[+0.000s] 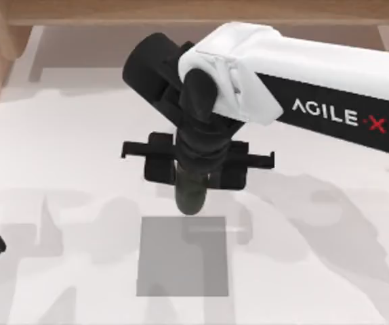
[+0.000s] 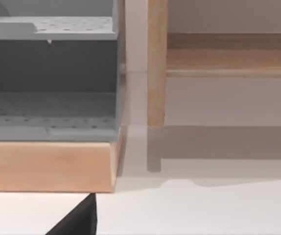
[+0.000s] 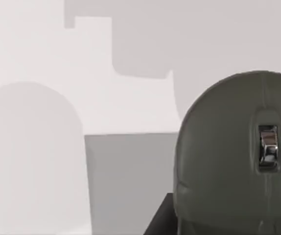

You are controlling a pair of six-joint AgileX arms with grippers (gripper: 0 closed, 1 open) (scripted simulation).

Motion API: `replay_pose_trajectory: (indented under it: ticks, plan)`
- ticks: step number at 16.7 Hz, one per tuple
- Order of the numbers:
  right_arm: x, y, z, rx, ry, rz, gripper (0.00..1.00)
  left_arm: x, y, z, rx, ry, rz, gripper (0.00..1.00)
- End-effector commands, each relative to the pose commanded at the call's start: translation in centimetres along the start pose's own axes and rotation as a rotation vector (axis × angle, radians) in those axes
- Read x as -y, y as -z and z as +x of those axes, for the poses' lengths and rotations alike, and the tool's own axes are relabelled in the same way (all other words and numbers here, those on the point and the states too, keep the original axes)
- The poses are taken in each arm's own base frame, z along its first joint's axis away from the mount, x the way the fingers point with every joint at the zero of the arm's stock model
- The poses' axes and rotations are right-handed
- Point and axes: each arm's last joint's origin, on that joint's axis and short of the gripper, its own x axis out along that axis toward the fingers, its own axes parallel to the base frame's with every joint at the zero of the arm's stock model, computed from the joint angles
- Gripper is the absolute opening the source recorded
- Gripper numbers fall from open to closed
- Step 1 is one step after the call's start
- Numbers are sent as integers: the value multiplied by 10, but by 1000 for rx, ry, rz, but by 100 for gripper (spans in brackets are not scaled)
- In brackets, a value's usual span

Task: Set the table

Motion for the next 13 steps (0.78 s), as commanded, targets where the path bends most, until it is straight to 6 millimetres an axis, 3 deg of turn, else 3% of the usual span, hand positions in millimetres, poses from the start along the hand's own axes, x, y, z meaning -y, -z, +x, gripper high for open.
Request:
replay_pose_trajectory:
  ticks: [2,4,13]
  plan:
    - [-12,30,24,-70,42,-30,0,0,0,0,0,0,0,100]
    - [-15,47,39,-110,77,-45,0,0,0,0,0,0,0,100]
    - [-19,51,37,-120,60,-56,0,0,0,0,0,0,0,100]
